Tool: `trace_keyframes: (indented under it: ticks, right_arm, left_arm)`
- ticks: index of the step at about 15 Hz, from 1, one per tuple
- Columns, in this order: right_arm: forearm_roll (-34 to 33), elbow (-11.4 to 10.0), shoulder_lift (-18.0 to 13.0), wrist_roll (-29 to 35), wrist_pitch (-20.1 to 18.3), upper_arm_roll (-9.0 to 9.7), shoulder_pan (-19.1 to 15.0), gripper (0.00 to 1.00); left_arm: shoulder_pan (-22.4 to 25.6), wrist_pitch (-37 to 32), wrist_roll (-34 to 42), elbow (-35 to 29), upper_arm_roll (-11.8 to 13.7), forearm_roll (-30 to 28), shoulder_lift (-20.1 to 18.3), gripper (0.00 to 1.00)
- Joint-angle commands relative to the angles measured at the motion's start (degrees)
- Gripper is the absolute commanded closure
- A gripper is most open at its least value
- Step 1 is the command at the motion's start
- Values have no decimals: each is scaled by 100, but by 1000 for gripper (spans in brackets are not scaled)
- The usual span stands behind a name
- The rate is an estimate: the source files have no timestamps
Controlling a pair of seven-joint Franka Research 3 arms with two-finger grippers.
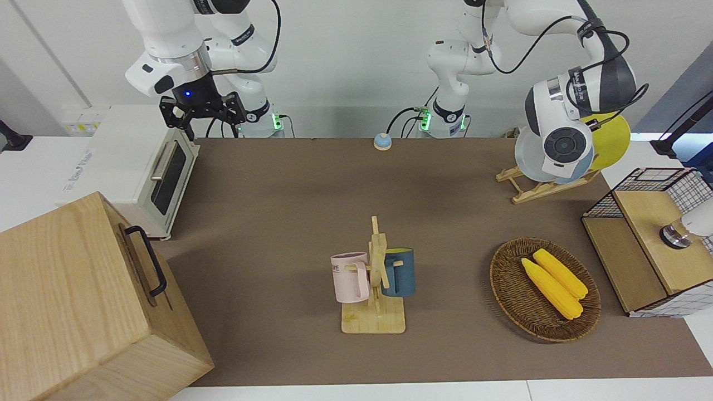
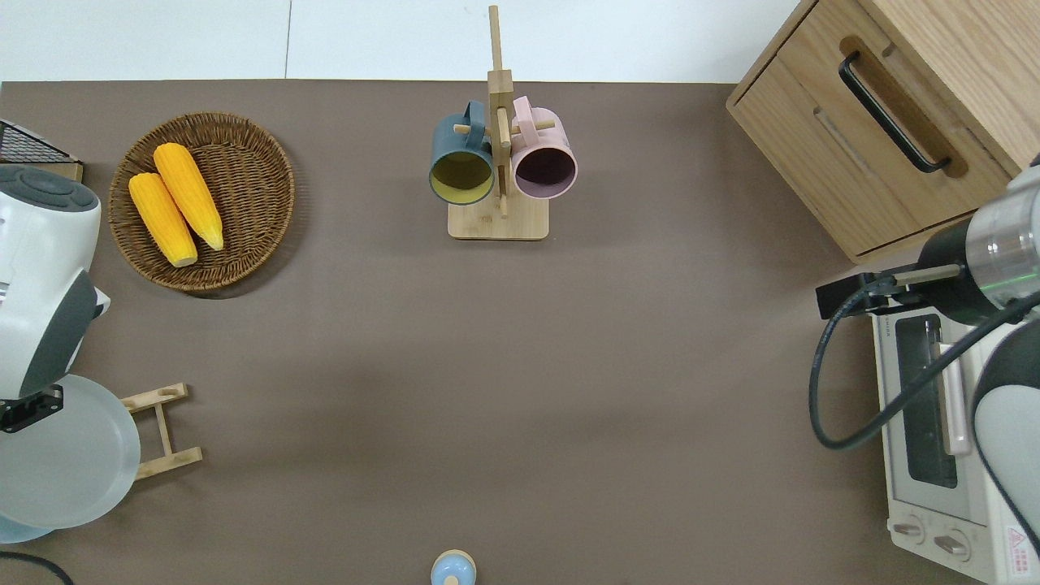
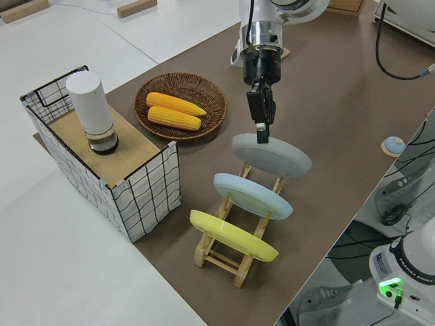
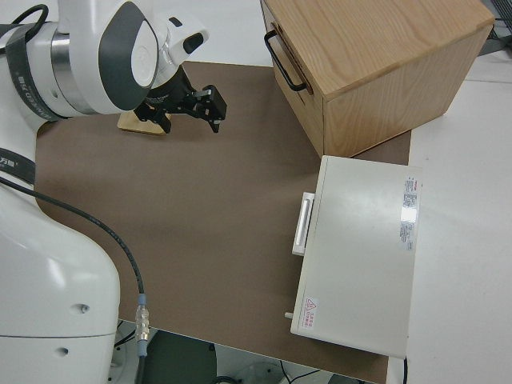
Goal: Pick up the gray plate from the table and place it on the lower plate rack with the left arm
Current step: 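Carry the gray plate with the left gripper toward the wooden rack, then lower the gray plate upright into the lower slot of the rack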
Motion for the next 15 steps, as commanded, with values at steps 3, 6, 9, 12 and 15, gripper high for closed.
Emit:
trace_keyframes:
  ticks: [3, 6, 9, 12, 15]
  right_arm:
    - [-9, 51, -7, 70, -81, 98, -106, 17]
    - [-9, 51, -15, 70, -81, 98, -106, 17]
    - [-9, 51, -15, 70, -73, 98, -106, 17]
    - [-9, 51, -7, 70, -72, 98, -106, 17]
    - [-9, 51, -15, 70, -81, 98, -106, 17]
  left_arm:
    - [-126, 274, -452, -15, 140, 64, 381, 1000]
    - [-239, 380, -515, -15, 114, -6, 452, 1000]
    - [-407, 328, -620, 12, -158, 116, 461, 1000]
    - [-512, 47, -779, 56, -264, 310, 461, 1000]
    - [-504, 46, -937, 56, -317, 372, 443, 1000]
